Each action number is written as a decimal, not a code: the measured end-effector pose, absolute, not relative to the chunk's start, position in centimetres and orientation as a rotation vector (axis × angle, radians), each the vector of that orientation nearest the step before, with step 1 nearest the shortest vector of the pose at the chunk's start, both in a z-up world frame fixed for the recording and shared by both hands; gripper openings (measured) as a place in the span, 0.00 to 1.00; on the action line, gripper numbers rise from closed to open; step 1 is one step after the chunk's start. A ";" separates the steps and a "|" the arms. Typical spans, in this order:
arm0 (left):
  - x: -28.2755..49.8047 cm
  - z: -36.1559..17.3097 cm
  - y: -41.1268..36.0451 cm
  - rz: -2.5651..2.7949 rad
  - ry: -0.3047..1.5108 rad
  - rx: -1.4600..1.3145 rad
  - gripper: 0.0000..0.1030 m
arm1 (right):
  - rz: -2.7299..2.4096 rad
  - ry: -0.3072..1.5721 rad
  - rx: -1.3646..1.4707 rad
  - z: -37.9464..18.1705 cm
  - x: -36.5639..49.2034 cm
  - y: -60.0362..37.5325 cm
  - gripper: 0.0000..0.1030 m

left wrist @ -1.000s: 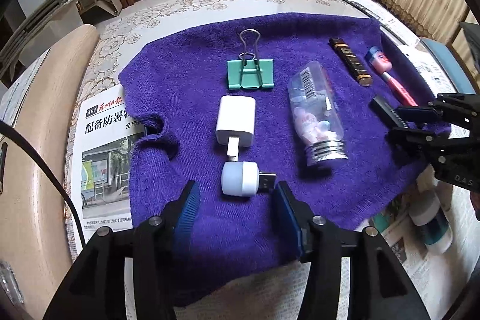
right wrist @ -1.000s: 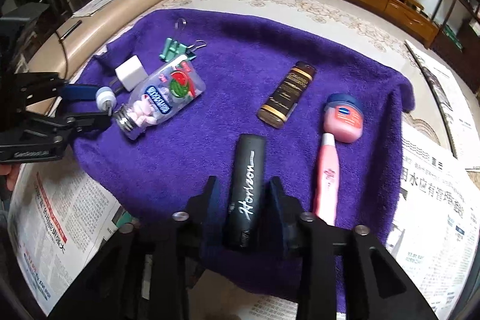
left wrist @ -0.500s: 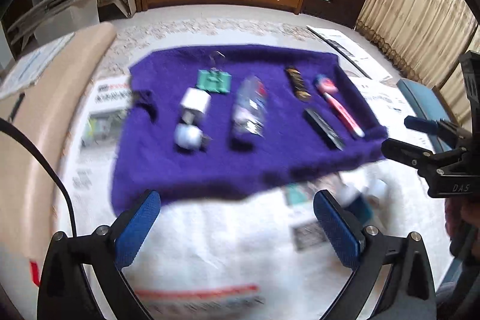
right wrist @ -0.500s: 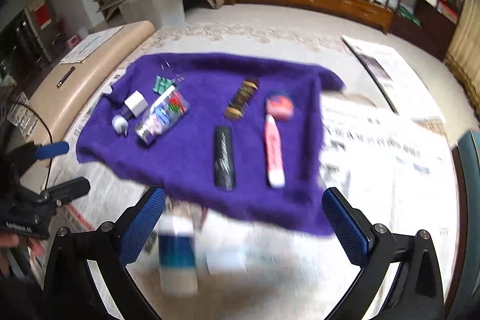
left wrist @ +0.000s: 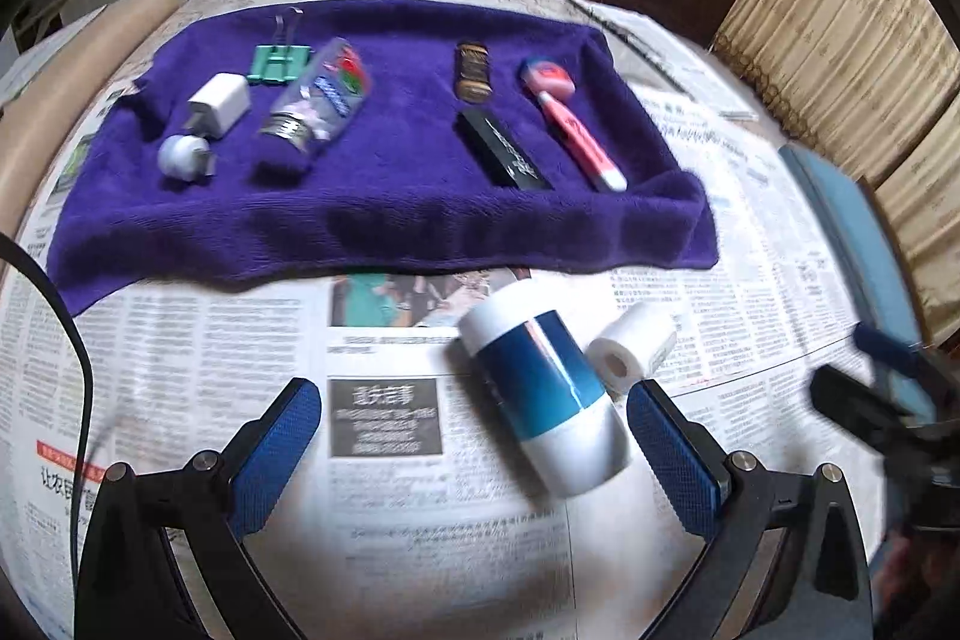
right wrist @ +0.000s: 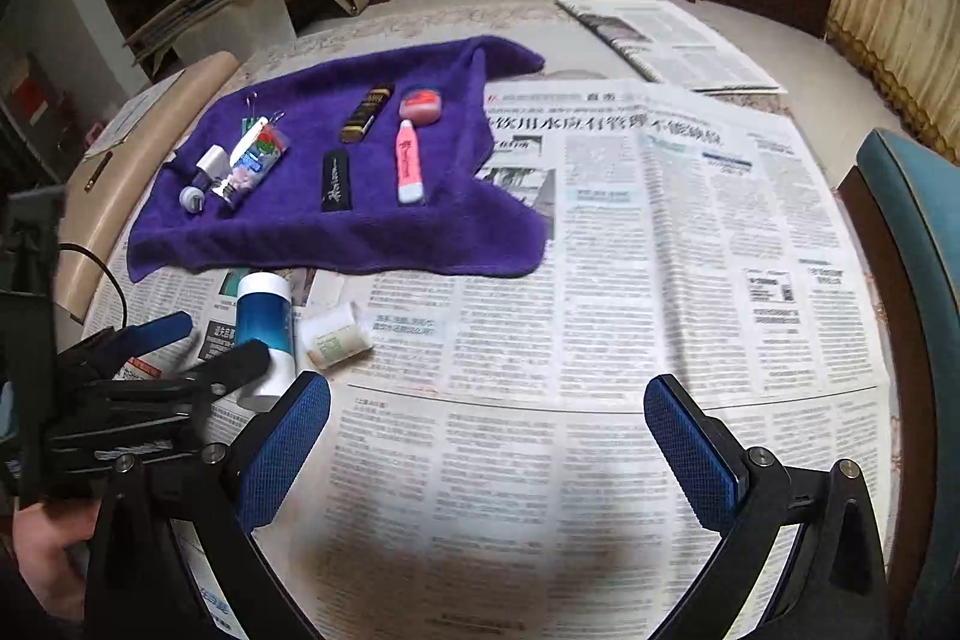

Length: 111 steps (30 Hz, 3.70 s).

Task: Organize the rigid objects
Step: 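Grasp the white-and-blue cylinder with the left tool while the right tool grasps the small white jar, then place the cylinder and white jar on the towel, opening both tools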

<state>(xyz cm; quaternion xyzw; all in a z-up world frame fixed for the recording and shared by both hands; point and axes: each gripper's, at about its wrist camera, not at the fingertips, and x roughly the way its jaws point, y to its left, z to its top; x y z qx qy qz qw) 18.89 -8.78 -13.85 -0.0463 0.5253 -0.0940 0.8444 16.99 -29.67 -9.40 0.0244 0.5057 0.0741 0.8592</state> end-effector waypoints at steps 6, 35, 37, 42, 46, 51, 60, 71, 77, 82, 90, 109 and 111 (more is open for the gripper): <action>18.8 -15.0 -9.8 -0.160 1.118 -0.035 1.00 | 0.192 1.055 0.100 -9.2 16.3 -31.2 1.00; 18.7 -14.0 -7.7 -0.186 0.984 0.025 0.33 | 0.215 1.105 0.034 -11.2 16.5 -28.7 1.00; 18.2 -13.8 -6.7 -0.176 0.982 0.018 0.33 | 0.221 1.113 0.002 -11.7 16.7 -27.7 1.00; 17.0 -13.2 -4.0 -0.159 0.963 -0.024 0.33 | 0.224 1.084 -0.053 -12.4 17.0 -25.5 1.00; 16.2 -12.5 -2.4 -0.155 0.948 -0.053 0.33 | 0.247 1.040 -0.107 -12.9 17.8 -23.9 0.95; 15.7 -12.1 -0.9 -0.168 0.943 -0.086 0.33 | 0.292 1.042 -0.140 -14.1 18.7 -22.5 0.85; 15.0 -12.4 0.3 -0.183 0.949 -0.122 0.33 | 0.324 1.021 -0.165 -15.2 19.0 -21.5 0.66; 14.1 -12.8 2.4 -0.175 0.951 -0.191 0.33 | 0.359 0.966 -0.190 -15.0 19.1 -20.6 0.30; 14.8 -12.0 2.9 -0.176 0.946 -0.201 0.33 | 0.362 0.990 -0.118 -14.3 19.4 -21.6 0.30; 16.4 -10.5 2.1 -0.206 0.938 -0.201 0.33 | 0.367 0.970 -0.072 -12.9 19.4 -22.3 0.30; 20.2 -8.7 -0.5 -0.277 0.941 -0.185 0.33 | 0.369 0.943 -0.006 -10.7 21.5 -23.3 0.30; 29.0 -10.7 -5.6 -0.334 1.039 -0.085 0.33 | 0.415 1.003 -0.118 -12.0 32.1 -19.6 0.30; 29.5 -11.2 -5.9 -0.331 1.053 -0.073 0.33 | 0.424 1.016 -0.123 -12.6 32.5 -19.3 0.30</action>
